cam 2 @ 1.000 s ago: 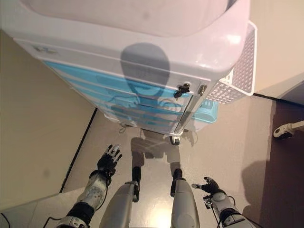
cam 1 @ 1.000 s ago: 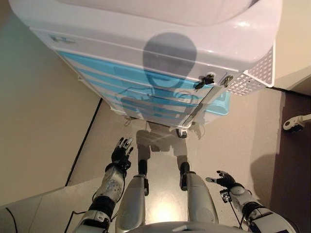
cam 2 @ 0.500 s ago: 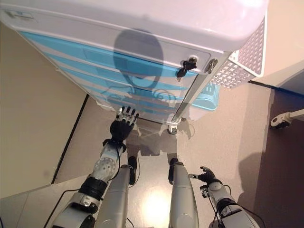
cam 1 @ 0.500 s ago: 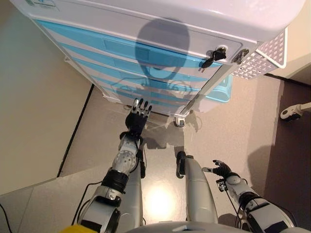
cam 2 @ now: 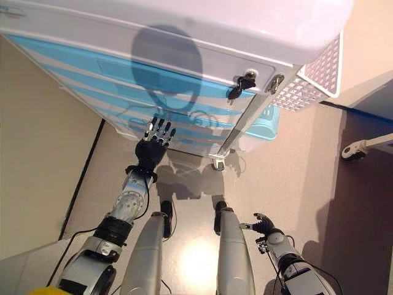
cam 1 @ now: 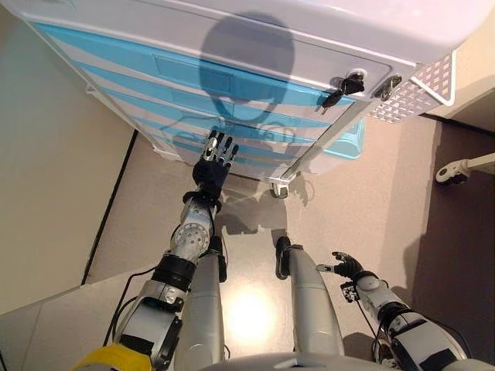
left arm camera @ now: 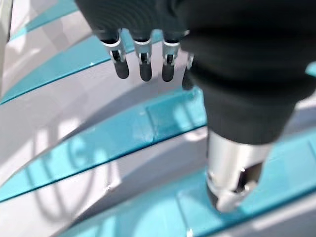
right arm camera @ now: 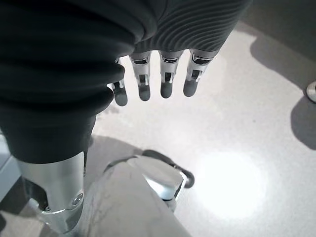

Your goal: Open the drawer and pick up the medicine

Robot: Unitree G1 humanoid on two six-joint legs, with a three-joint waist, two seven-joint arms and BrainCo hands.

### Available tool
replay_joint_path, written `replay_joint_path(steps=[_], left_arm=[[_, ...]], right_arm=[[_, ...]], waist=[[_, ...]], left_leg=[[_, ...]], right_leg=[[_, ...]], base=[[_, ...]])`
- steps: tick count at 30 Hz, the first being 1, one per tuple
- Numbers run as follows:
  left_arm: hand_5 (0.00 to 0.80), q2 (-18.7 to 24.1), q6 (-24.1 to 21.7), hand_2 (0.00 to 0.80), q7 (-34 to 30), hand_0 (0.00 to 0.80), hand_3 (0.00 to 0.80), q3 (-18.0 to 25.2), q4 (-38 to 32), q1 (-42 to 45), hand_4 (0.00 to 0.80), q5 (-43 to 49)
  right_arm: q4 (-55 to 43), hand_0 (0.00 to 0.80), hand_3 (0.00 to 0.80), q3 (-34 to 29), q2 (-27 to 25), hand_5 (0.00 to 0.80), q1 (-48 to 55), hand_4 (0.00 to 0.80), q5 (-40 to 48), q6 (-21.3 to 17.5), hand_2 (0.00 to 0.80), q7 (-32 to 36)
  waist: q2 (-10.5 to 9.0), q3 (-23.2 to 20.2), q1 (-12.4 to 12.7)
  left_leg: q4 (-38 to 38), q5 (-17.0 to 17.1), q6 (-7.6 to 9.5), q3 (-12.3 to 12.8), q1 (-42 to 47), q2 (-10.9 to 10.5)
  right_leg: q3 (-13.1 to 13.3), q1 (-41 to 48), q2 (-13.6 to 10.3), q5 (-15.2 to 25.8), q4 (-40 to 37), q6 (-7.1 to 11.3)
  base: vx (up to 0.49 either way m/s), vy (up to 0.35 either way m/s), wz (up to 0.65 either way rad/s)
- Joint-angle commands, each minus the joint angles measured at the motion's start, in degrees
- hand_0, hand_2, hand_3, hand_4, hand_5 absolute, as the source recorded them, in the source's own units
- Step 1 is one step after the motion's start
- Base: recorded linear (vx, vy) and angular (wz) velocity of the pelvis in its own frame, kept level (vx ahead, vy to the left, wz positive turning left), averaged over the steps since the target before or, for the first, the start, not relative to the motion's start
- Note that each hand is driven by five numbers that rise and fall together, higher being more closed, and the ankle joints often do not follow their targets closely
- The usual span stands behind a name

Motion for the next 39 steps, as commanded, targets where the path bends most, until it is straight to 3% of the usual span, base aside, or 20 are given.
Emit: replay_joint_path(steps=[1, 7, 17, 27, 39], left_arm=[[0.0, -2.97, -3.75, 0.0, -0.07, 0.0, 0.0, 2.51, -1.11, -4.68, 0.0, -0.89], [0.0, -4.89, -3.28, 0.0, 0.51, 0.0, 0.0, 1.6, -4.71, -0.48, 0.0, -1.08], [0.0, -4.62, -3.9, 0.0, 1.28, 0.0, 0.0, 2.27, -4.28, -0.97, 0.0, -1.38], [0.0, -4.64, -5.31, 0.0, 3.76, 0.0, 0.0, 4.01, 0.78, -3.91, 0.0, -3.2], [0.0, -4.83, -3.43, 0.0, 4.47, 0.0, 0.0, 3.9, 5.58, -4.18, 0.0, -2.78]], right_arm=[[2.47, 0.0, 0.0, 1.88, -1.88, 0.0, 1.64, 0.0, 0.26, -1.0, 0.0, -0.57], [1.7, 0.0, 0.0, 1.93, -1.29, 0.0, 1.57, 0.0, -0.53, -0.9, 0.0, -0.95], [1.02, 0.0, 0.0, 2.18, -0.88, 0.0, 0.91, 0.0, -0.82, -1.07, 0.0, -1.08], [1.02, 0.0, 0.0, 2.43, -1.04, 0.0, 0.86, 0.0, -1.24, -0.76, 0.0, -1.33], [0.89, 0.0, 0.0, 2.73, -1.1, 0.0, 0.36, 0.0, -1.37, -0.41, 0.0, -1.81]], waist=[[2.46, -2.71, -0.3], [2.43, -2.39, 0.34], [2.59, -2.52, 0.37], [2.53, -3.0, 0.1], [2.75, -2.98, -0.14]], left_leg=[[0.27, -4.52, 4.98, 1.2, 1.15, -3.05], [-0.81, -3.99, 4.99, 0.99, 1.27, -3.32], [-2.83, -2.78, 4.75, 0.98, 1.11, -3.28], [-3.85, -2.14, 4.6, 0.96, 0.8, -3.16], [-5.76, -0.9, 4.47, 0.9, 0.67, -3.01]], right_leg=[[-0.12, 1.1, 1.12, 1.45, -3.4, -0.91], [-0.35, 1.13, 1.08, 2.24, -4.25, -0.79], [-0.75, 0.88, 1.09, 3.36, -5.62, -0.44], [-0.64, 0.48, 1.25, 4.05, -6.55, -0.39], [-0.67, 0.36, 1.27, 5.29, -8.07, -0.17]], base=[[0.0, 0.0, 0.0], [0.0, 0.0, 0.0], [0.001, 0.0, 0.0], [0.0, 0.0, 0.0], [0.0, 0.0, 0.0]])
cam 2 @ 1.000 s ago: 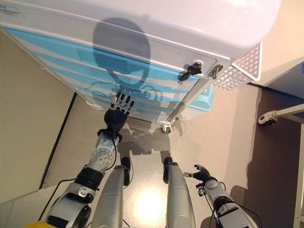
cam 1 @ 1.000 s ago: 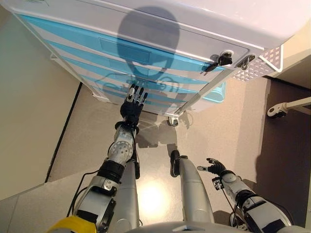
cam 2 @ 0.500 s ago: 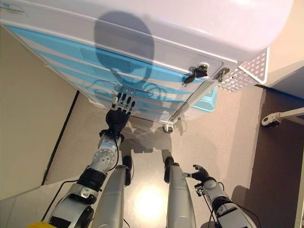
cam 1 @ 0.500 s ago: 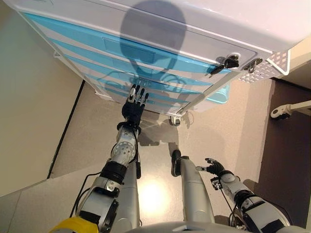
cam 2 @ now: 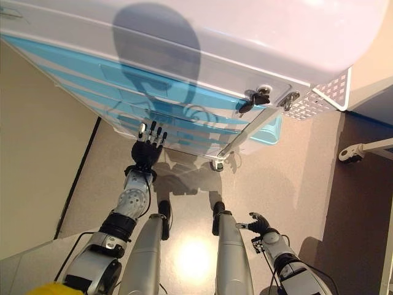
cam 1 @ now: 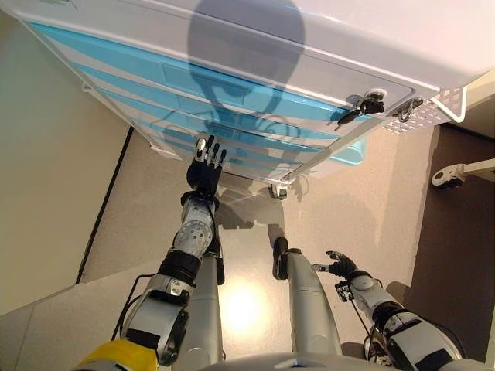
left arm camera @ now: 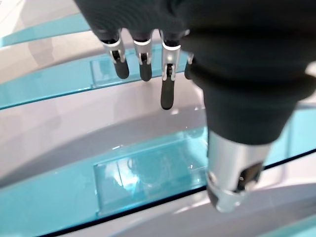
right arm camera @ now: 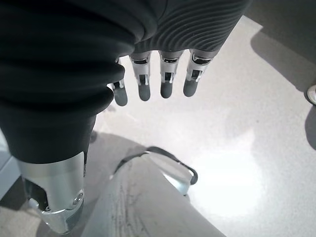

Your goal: Open the drawer and pick up the medicine

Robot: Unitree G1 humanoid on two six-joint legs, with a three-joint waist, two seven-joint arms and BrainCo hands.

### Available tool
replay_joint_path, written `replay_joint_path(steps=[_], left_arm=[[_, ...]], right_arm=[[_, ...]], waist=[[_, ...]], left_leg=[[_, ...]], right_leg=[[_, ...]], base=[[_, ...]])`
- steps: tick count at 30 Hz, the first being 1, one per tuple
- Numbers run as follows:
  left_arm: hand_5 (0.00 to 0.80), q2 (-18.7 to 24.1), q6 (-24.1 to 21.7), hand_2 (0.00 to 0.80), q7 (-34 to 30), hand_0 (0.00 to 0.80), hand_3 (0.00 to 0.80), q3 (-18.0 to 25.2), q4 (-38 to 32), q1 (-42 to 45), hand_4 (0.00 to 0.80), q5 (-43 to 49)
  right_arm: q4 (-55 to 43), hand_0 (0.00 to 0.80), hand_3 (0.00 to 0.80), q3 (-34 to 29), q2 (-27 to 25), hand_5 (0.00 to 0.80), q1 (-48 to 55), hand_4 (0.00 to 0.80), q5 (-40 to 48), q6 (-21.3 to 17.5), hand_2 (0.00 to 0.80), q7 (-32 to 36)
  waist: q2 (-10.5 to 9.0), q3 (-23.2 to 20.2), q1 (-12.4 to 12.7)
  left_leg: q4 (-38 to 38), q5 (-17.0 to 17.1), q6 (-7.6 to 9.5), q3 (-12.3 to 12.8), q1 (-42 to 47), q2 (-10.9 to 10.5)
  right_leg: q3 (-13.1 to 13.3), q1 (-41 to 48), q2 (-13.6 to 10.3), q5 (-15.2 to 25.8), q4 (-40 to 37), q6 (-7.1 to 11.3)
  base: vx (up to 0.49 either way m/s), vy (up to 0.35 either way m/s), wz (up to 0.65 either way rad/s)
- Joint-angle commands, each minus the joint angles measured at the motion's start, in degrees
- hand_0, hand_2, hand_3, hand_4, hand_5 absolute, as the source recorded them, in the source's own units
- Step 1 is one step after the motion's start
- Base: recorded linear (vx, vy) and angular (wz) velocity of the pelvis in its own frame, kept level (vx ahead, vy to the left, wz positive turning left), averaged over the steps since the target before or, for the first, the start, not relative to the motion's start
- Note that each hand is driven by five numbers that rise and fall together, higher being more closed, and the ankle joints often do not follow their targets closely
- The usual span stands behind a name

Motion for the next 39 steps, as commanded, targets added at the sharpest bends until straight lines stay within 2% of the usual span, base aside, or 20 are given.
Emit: replay_joint_path(steps=[1, 10, 19, 27, 31, 39], left_arm=[[0.0, -1.74, 0.23, 0.0, -0.66, 0.0, 0.0, 1.58, 0.57, -2.03, 0.0, 0.07], [0.0, -0.07, -0.96, 0.0, -1.11, 0.0, 0.0, 2.47, -2.47, -3.28, 0.0, 2.17], [0.0, 3.11, -3.51, 0.0, -0.42, 0.0, 0.0, 3.24, -6.19, -9.29, 0.0, 2.83], [0.0, 3.34, -4.18, 0.0, -0.49, 0.0, 0.0, 2.81, -8.14, -11.57, 0.0, 2.87], [0.0, 3.29, -4.51, 0.0, -0.57, 0.0, 0.0, 1.94, -10.8, -11.7, 0.0, 2.84], [0.0, 3.14, -4.36, 0.0, -0.77, 0.0, 0.0, 2.0, -11.23, -11.17, 0.0, 2.43]], right_arm=[[1.03, 0.0, 0.0, 2.47, -2.51, 0.0, 0.77, 0.0, -0.59, -0.25, 0.0, -1.03], [0.68, 0.0, 0.0, 2.62, -2.81, 0.0, 0.52, 0.0, -1.0, -0.15, 0.0, -1.06], [0.93, 0.0, 0.0, 3.33, -3.15, 0.0, 1.16, 0.0, -1.8, -0.1, 0.0, -0.23], [1.44, 0.0, 0.0, 3.69, -3.25, 0.0, 1.23, 0.0, -2.03, -0.02, 0.0, 0.0], [1.64, 0.0, 0.0, 3.98, -2.89, 0.0, 1.54, 0.0, -2.17, 0.17, 0.0, 0.17], [1.67, 0.0, 0.0, 4.19, -2.35, 0.0, 1.64, 0.0, -2.14, 0.25, 0.0, 0.1]], waist=[[2.85, -1.86, -1.03], [2.95, -1.46, -1.05], [3.32, -2.52, -1.64], [3.46, -2.97, -1.97], [3.42, -3.35, -1.92], [3.02, -3.04, -1.66]], left_leg=[[-3.44, -0.92, 4.04, 0.64, 1.26, -2.49], [-4.11, -0.44, 3.91, 0.7, 1.39, -2.38], [-5.43, -0.26, 3.83, 0.87, 2.2, -2.27], [-5.93, 0.05, 3.68, 0.92, 2.28, -2.3], [-8.97, 0.9, 3.4, 0.83, 4.72, -2.42], [-12.42, 2.49, 2.92, 0.47, 7.48, -2.3]], right_leg=[[-0.44, 0.58, 1.74, 4.95, -5.32, -0.87], [-0.58, 0.98, 1.76, 5.56, -6.13, -0.63], [-0.29, 1.62, 1.84, 6.03, -7.28, -0.27], [-0.22, 1.66, 1.82, 6.13, -7.67, -0.2], [-0.1, 3.72, 1.86, 6.98, -9.86, -0.02], [-0.55, 6.78, 2.17, 8.41, -13.86, 0.14]], base=[[0.0, 0.0, 0.0], [0.0, 0.0, 0.0], [0.0, 0.0, 0.0], [0.002, -0.002, 0.0], [0.0, 0.0, 0.0], [0.004, -0.017, 0.0]])
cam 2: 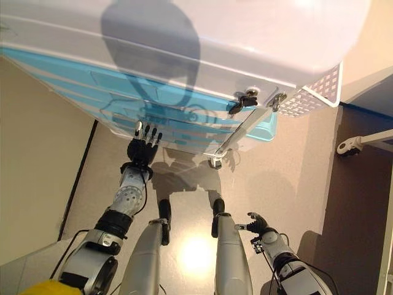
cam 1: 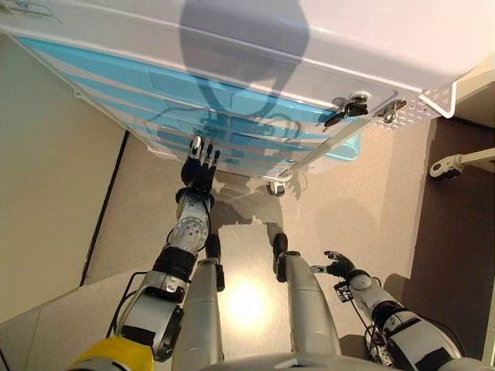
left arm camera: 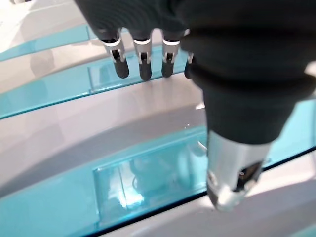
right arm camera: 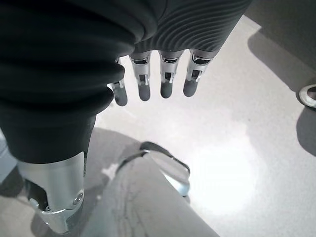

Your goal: Open the drawer and pick up the medicine

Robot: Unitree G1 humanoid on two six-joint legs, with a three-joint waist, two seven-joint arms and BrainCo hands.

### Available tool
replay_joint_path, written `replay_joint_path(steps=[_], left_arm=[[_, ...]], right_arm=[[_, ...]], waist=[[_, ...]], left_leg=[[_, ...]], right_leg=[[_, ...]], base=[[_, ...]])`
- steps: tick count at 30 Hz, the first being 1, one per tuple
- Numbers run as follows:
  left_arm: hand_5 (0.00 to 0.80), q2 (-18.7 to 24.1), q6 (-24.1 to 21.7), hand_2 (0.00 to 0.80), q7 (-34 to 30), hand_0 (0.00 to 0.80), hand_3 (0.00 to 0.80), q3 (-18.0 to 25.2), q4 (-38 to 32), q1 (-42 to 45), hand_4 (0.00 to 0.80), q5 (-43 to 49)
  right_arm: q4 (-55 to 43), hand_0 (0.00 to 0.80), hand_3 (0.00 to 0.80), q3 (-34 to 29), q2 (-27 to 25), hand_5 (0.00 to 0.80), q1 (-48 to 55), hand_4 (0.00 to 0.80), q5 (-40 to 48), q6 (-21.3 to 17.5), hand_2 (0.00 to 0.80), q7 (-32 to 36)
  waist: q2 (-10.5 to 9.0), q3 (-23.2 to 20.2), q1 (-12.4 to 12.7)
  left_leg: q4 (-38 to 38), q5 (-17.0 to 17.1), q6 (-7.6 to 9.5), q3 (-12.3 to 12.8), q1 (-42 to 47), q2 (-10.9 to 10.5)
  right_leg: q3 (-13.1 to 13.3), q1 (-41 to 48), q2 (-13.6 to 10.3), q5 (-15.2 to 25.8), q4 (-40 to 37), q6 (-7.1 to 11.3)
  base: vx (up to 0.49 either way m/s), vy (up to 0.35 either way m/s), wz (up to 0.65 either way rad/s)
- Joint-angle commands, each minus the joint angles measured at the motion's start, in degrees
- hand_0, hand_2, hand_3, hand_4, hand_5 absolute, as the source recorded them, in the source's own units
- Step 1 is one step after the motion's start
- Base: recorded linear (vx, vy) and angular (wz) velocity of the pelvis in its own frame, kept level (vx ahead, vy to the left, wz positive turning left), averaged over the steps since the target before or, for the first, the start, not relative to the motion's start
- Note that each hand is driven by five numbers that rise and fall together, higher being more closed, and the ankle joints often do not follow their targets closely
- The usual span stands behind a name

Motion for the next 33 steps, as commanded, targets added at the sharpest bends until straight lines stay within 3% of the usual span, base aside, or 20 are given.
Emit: replay_joint_path(steps=[1, 17, 26, 29, 30, 31, 32, 33], left_arm=[[0.0, 0.19, -4.08, 0.0, -6.58, 0.0, 0.0, 2.18, -10.42, -10.12, 0.0, 2.19], [0.0, 0.11, -3.27, 0.0, -6.56, 0.0, 0.0, 2.01, -11.72, -8.18, 0.0, 1.74], [0.0, 0.2, -2.23, 0.0, -7.89, 0.0, 0.0, 0.62, -13.72, -7.88, 0.0, 1.29], [0.0, 0.06, -1.57, 0.0, -8.55, 0.0, 0.0, 0.41, -14.0, -7.67, 0.0, 1.02], [0.0, 0.04, -1.42, 0.0, -8.67, 0.0, 0.0, 0.38, -13.91, -7.47, 0.0, 0.93], [0.0, 0.06, -1.42, 0.0, -8.69, 0.0, 0.0, 0.38, -13.95, -7.52, 0.0, 0.93], [0.0, 0.13, -0.6, 0.0, -9.21, 0.0, 0.0, 0.2, -13.65, -7.25, 0.0, 0.61], [0.0, 0.15, -0.6, 0.0, -9.25, 0.0, 0.0, 0.2, -13.66, -7.32, 0.0, 0.6]], right_arm=[[1.75, 0.0, 0.0, 2.15, -2.05, 0.0, 1.73, 0.0, -0.41, -0.01, 0.0, -0.21], [1.77, 0.0, 0.0, 2.39, -1.55, 0.0, 2.5, 0.0, -0.73, 0.19, 0.0, -0.62], [1.08, 0.0, 0.0, 2.71, -2.02, 0.0, 2.76, 0.0, -1.1, 0.25, 0.0, -0.23], [0.87, 0.0, 0.0, 2.67, -2.48, 0.0, 3.33, 0.0, -1.38, 0.19, 0.0, 0.09], [0.88, 0.0, 0.0, 2.67, -2.55, 0.0, 3.47, 0.0, -1.42, 0.24, 0.0, 0.24], [0.83, 0.0, 0.0, 2.64, -2.56, 0.0, 3.43, 0.0, -1.42, 0.23, 0.0, 0.24], [0.81, 0.0, 0.0, 2.73, -2.89, 0.0, 3.57, 0.0, -1.6, 0.19, 0.0, 0.5], [0.76, 0.0, 0.0, 2.69, -2.9, 0.0, 3.53, 0.0, -1.6, 0.18, 0.0, 0.5]], waist=[[2.71, -3.06, -0.1], [1.67, -3.73, -0.06], [1.27, -3.33, -0.01], [1.34, -3.3, -0.14], [1.4, -3.45, -0.13], [1.32, -3.22, -0.14], [1.35, -3.4, -0.18], [1.26, -3.2, -0.21]], left_leg=[[-1.58, -2.78, 2.59, -1.01, 1.86, -2.31], [-7.66, 1.87, 1.47, -2.31, 6.0, -1.94], [-5.07, 1.1, 1.26, -2.57, 5.94, -1.42], [-2.78, -0.02, 1.51, -2.46, 5.53, -1.15], [-2.07, -1.98, 1.29, -2.81, 6.1, -0.99], [-2.2, -0.32, 1.54, -2.39, 5.34, -1.01], [-1.4, -2.23, 1.29, -2.76, 5.8, -0.83], [-1.57, -0.55, 1.54, -2.35, 5.03, -0.86]], right_leg=[[-0.96, 3.34, 2.18, 4.3, -5.96, 0.26], [-2.75, 8.18, 2.8, 7.05, -11.56, -0.12], [-2.88, 8.9, 3.23, 6.28, -10.55, -0.77], [-2.54, 8.63, 3.32, 5.55, -8.81, -1.01], [-2.16, 9.02, 3.54, 3.89, -7.89, -0.75], [-2.4, 8.44, 3.37, 5.38, -8.3, -1.06], [-1.92, 8.73, 3.47, 3.72, -7.51, -0.8], [-2.17, 8.14, 3.29, 5.23, -7.95, -1.1]], base=[[0.0, 0.0, 0.0], [-0.008, -0.04, 0.03], [-0.022, -0.021, 0.0], [0.026, 0.003, 0.0], [0.0, 0.0, 0.0], [0.071, 0.009, -0.03], [-0.111, 0.018, -0.04], [-0.025, 0.022, -0.04]])
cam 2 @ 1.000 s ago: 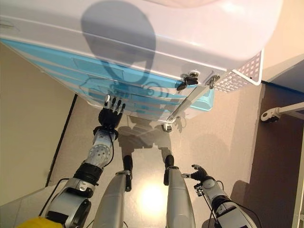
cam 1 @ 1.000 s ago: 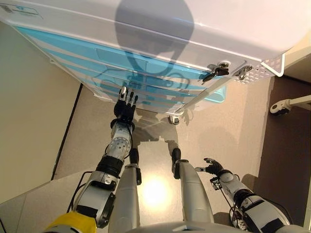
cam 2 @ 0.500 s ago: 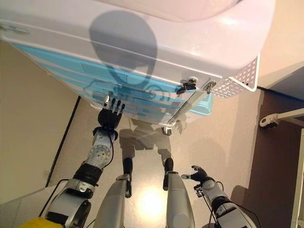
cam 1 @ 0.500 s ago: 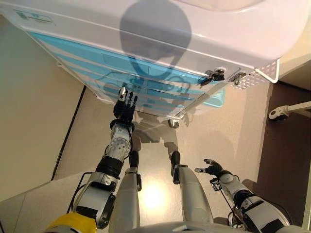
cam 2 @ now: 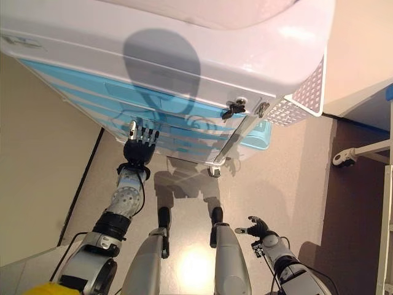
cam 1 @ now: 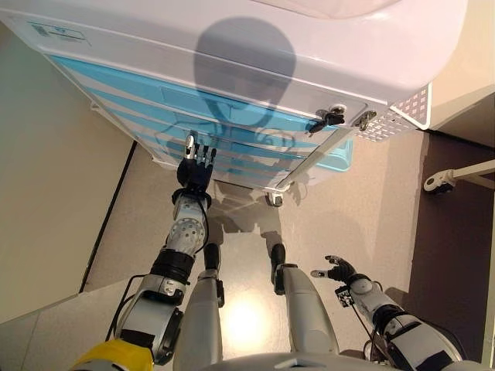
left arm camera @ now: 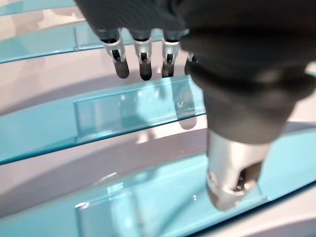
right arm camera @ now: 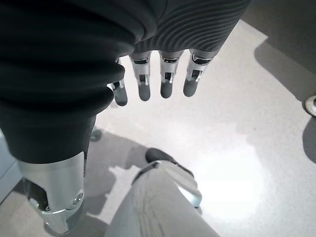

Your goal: Open the drawer and pick up the medicine

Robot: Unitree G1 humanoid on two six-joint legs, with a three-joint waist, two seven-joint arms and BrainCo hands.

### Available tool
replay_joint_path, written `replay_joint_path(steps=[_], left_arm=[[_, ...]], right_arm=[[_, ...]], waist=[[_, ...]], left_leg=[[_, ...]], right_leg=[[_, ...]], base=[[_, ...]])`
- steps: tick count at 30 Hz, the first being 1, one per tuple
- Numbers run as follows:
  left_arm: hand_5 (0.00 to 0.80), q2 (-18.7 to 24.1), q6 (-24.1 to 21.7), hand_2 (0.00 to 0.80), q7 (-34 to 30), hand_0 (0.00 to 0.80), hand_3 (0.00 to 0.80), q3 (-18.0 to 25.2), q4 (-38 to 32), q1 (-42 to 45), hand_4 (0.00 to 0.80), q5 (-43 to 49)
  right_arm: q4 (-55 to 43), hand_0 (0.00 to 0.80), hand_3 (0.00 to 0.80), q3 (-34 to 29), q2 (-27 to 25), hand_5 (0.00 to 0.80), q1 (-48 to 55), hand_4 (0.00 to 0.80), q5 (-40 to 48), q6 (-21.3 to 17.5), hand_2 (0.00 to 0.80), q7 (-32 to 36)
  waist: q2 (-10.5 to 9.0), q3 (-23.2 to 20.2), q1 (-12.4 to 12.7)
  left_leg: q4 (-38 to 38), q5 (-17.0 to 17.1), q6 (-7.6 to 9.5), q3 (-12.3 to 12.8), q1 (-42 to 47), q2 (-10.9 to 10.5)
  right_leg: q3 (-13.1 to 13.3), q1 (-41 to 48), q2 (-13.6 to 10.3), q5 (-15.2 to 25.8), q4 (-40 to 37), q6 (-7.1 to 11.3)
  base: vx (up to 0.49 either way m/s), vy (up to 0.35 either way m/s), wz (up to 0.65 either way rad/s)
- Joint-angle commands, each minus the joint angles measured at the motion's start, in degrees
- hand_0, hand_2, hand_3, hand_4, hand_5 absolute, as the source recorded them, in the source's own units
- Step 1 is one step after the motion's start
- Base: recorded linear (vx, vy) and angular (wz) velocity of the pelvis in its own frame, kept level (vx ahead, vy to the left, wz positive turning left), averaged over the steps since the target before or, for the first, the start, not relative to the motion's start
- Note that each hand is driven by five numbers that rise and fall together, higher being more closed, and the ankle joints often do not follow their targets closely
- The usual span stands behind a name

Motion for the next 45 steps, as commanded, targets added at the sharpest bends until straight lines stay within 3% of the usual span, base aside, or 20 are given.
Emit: replay_joint_path(steps=[1, 2, 10, 19, 34, 45], left_arm=[[0.0, 0.24, -0.28, 0.0, -8.76, 0.0, 0.0, -1.38, -10.87, -8.76, 0.0, 2.76], [0.0, 0.32, 0.06, 0.0, -8.86, 0.0, 0.0, -1.38, -10.5, -8.78, 0.0, 2.77], [0.0, 3.17, 4.95, 0.0, -12.24, 0.0, 0.0, -1.59, -0.42, -11.54, 0.0, 3.63], [0.0, 2.75, 4.41, 0.0, -11.53, 0.0, 0.0, -0.14, 5.02, -12.49, 0.0, 4.36], [0.0, -0.94, 4.13, 0.0, -10.58, 0.0, 0.0, -1.28, 3.67, -10.87, 0.0, 4.06], [0.0, 2.74, 4.33, 0.0, -11.51, 0.0, 0.0, -1.52, 4.38, -13.86, 0.0, 6.96]], right_arm=[[0.82, 0.0, 0.0, 2.51, -2.86, 0.0, 2.22, 0.0, -0.91, 0.03, 0.0, 0.5], [0.94, 0.0, 0.0, 2.5, -2.99, 0.0, 2.2, 0.0, -0.95, 0.05, 0.0, 0.57], [0.82, 0.0, 0.0, 2.75, -2.84, 0.0, 2.2, 0.0, 1.33, -0.36, 0.0, 1.69], [1.14, 0.0, 0.0, 2.43, -2.37, 0.0, 2.21, 0.0, 3.07, -0.55, 0.0, 1.72], [-0.39, 0.0, 0.0, 2.96, -1.65, 0.0, 1.45, 0.0, 3.14, -0.97, 0.0, 1.45], [0.03, 0.0, 0.0, 3.27, -4.9, 0.0, 1.56, 0.0, 1.61, -0.92, 0.0, 1.1]], waist=[[1.2, -3.2, -0.2], [1.26, -3.35, -0.18], [-0.58, -2.19, -0.36], [-1.86, -1.0, -0.58], [-2.0, -0.25, -0.77], [-2.38, -0.19, -1.02]], left_leg=[[7.81, -5.98, 2.67, -0.82, -3.37, -0.91], [8.37, -7.87, 2.42, -1.18, -2.78, -0.78], [8.95, -7.57, 2.31, -0.79, -5.68, -0.22], [12.33, -8.93, 2.81, -0.38, -8.48, -0.12], [11.54, -8.58, 2.59, -0.22, -9.07, -0.13], [10.74, -7.55, 2.03, -1.01, -9.26, 0.22]], right_leg=[[-0.64, 0.72, 2.29, 2.59, -2.55, -0.16], [-0.26, 1.12, 2.47, 0.96, -1.88, 0.12], [-0.46, -1.66, 2.4, 1.97, -2.21, 0.44], [0.31, -4.04, 2.89, 1.87, -0.79, 0.6], [0.21, -4.39, 3.39, 3.01, -2.5, 0.54], [-0.67, -4.2, 3.56, 3.44, -3.24, 0.55]], base=[[-0.014, 0.019, -0.03], [0.069, 0.028, -0.06], [-0.003, 0.013, -0.02], [0.007, 0.022, -0.01], [0.001, 0.016, -0.02], [-0.004, -0.021, -0.01]])
